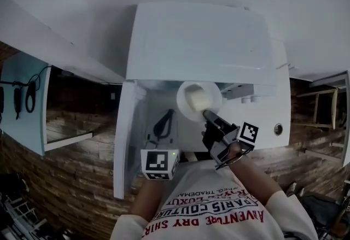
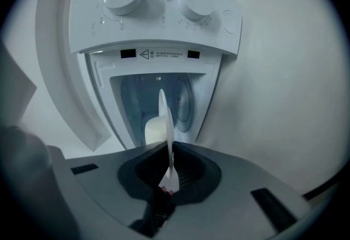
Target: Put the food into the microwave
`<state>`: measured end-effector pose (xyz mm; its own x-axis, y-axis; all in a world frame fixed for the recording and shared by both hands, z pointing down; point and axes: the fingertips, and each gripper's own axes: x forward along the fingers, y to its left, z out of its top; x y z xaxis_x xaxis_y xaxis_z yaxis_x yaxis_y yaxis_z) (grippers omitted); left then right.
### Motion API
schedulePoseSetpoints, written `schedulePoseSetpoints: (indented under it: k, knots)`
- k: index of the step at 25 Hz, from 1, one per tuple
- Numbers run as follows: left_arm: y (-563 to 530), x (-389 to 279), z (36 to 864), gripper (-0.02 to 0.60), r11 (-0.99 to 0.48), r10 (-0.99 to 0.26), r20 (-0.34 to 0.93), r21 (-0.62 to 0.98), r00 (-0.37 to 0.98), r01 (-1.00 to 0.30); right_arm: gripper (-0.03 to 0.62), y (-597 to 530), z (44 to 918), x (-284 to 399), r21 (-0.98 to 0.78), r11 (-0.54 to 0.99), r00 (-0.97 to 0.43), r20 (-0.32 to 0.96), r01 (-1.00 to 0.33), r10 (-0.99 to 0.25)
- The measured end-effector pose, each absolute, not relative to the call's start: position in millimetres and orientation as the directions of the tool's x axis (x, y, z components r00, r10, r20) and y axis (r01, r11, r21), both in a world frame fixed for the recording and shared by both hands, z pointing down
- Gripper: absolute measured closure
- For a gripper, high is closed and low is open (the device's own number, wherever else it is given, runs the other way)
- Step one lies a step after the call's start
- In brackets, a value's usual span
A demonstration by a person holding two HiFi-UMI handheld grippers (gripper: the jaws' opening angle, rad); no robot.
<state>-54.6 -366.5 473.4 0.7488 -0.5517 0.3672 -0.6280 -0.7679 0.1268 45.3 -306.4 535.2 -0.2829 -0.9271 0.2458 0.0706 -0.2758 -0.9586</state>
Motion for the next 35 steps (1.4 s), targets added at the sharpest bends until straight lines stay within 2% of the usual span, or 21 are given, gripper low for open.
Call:
schedulePoseSetpoints:
  k: [8, 13, 22, 29, 35]
  knots:
    - [-374, -39, 504, 0.574, -0.789, -0.495, 0.407, 0.160, 0.768, -0.593, 0.569, -342, 569, 65, -0.961, -0.264, -0.171, 0.248, 0.082, -0.954]
    - [-370, -39, 517, 0.574, -0.792, -0.469, 0.432, 0.180, 0.770, -0.583, 0.569, -363, 575, 69, -0.959, -0.270, -0.161, 0.254, 0.085, -0.954]
    - [-372, -55, 530, 0.574, -0.752, -0.488, 0.466, 0.204, 0.738, -0.626, 0.566, -397, 581, 76, -0.977, -0.204, -0.081, 0.198, 0.067, -0.977]
    - [-373, -61, 533, 0.574, -0.739, -0.499, 0.469, 0.208, 0.728, -0.641, 0.562, -413, 593, 78, -0.975, -0.208, -0.026, 0.206, 0.079, -0.978]
    - [-373, -63, 535, 0.574, -0.736, -0.498, 0.472, 0.214, 0.727, -0.642, 0.552, -425, 587, 81, -0.967, -0.255, -0.007, 0.255, 0.007, -0.967]
